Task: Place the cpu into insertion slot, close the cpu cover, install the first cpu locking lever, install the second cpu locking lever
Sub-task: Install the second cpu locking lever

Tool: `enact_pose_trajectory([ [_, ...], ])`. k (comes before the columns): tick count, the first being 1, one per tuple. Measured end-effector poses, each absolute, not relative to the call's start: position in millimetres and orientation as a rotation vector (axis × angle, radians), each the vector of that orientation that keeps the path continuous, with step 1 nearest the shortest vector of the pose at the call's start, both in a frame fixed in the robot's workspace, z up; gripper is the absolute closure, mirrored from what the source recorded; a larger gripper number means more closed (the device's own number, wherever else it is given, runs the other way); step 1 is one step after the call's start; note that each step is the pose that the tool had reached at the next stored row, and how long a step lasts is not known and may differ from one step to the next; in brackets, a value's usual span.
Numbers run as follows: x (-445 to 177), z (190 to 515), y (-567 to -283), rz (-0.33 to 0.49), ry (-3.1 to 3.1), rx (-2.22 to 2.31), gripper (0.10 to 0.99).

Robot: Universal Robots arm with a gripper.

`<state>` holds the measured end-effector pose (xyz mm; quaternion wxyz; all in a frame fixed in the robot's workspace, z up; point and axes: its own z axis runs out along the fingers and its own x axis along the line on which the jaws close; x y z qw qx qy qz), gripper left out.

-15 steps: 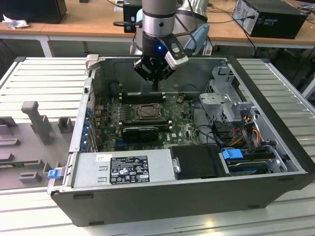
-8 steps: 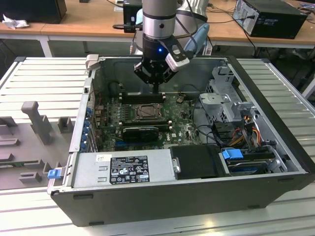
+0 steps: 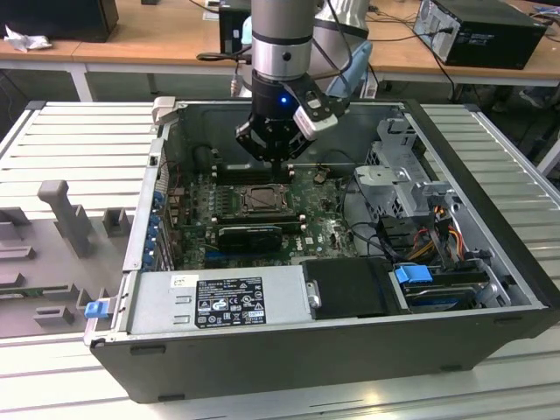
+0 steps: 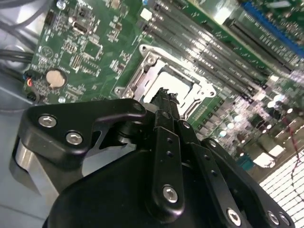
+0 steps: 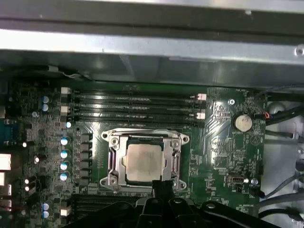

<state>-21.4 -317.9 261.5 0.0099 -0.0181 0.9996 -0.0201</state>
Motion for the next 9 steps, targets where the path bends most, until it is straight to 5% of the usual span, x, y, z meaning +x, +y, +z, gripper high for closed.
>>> enact_pose_trajectory([
  [3,-21.4,260.8,-329.3,0.069,3.119,-0.055,0.980],
  [9,-21.6,247.0,-363.2,0.070,3.121,-0.066,0.980],
])
